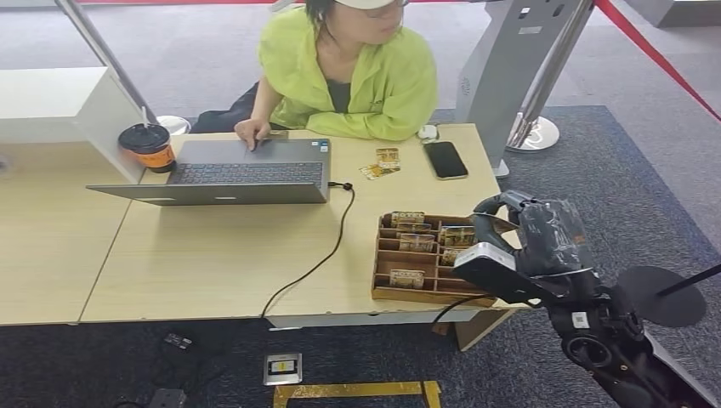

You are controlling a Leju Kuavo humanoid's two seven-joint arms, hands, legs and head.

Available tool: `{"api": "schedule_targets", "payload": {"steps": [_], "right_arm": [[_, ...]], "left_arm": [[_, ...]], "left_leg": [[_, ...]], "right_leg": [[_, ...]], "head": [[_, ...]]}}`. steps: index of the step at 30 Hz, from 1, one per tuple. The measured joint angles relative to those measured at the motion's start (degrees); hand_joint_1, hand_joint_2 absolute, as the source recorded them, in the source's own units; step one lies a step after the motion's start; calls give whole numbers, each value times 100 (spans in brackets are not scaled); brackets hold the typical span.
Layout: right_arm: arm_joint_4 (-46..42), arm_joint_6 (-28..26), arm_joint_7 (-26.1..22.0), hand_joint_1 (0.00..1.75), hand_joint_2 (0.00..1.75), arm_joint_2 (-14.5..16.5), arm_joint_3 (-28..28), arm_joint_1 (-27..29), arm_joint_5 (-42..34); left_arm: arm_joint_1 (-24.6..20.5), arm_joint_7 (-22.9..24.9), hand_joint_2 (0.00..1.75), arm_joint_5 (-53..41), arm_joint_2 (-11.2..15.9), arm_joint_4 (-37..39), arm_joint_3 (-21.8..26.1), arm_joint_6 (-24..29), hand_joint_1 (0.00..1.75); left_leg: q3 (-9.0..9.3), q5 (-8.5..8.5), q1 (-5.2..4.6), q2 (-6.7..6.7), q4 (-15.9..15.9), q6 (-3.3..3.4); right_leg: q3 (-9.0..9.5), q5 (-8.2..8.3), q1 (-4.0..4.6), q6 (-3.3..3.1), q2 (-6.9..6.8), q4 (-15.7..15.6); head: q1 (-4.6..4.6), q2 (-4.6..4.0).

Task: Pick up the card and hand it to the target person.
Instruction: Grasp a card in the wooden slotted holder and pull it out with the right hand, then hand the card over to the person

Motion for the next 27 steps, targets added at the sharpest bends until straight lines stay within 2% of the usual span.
{"api": "schedule_targets", "payload": {"steps": [7,14,21,27], "right_arm": [[-459,-128,-208,175,175,-46,-142,-13,27],[-292,-317,-644,175,175,-39,-11,-270,-262],[848,-793,-1089,175,175,169,484,-1089,-87],[2310,-1268,-1374,175,175,665,867,-2177,182]], "left_arm": [[-1,8,175,14,-2,0,0,12,0],[-10,4,175,-68,-23,0,0,9,0],[-99,21,175,-271,-72,0,0,-44,0],[-343,185,175,-481,-100,-1,-6,-106,0]], "left_leg": [[0,0,1,0,-2,0],[-5,0,1,-1,-5,0],[-7,6,1,-9,-5,-2],[-7,13,3,-13,-5,-5]], "right_leg": [[1,0,1,0,-1,1],[3,0,1,0,-1,2],[6,3,1,-1,-7,5],[4,7,2,-1,-9,8]], "head": [[-4,0],[-3,0],[1,0],[-3,0]]}}
